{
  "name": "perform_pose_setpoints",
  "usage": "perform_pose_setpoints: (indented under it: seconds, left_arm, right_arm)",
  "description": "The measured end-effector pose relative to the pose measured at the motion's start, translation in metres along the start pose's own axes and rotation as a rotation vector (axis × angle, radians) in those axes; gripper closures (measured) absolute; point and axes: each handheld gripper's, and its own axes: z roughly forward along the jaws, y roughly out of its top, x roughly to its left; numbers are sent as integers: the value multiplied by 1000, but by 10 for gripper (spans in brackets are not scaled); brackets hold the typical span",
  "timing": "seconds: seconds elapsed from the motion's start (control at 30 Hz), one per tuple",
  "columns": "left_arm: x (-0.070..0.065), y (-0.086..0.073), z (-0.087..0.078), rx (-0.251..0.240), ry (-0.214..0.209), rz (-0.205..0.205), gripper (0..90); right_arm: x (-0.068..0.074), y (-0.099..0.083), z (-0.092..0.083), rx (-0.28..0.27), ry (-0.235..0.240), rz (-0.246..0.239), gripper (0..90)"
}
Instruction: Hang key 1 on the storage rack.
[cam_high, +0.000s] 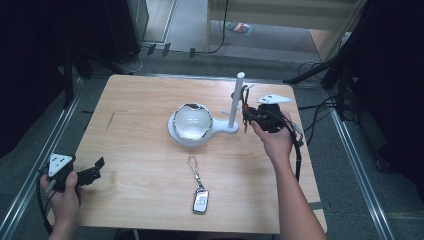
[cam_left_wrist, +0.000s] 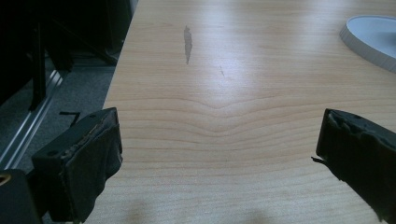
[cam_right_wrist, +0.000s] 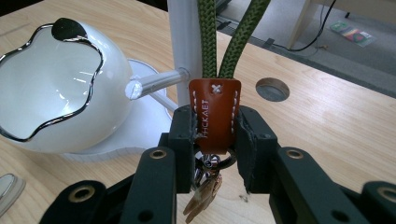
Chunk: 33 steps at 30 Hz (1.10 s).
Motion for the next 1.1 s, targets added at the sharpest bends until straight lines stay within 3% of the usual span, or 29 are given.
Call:
perform_pose_setpoints:
  seconds: [0.37, 0.67, 1.1]
  left_arm:
    - [0, 0, 0, 3, -1, -2, 6]
    - [1, 0, 0, 5, -2, -3, 6]
    - [1, 0, 0, 5, -4, -5, 6]
  right_arm:
    - [4, -2, 11, -24, -37, -34, 689]
    - [7, -5, 20, -59, -56, -13, 669]
    - [10, -4, 19, -48, -64, -10, 581]
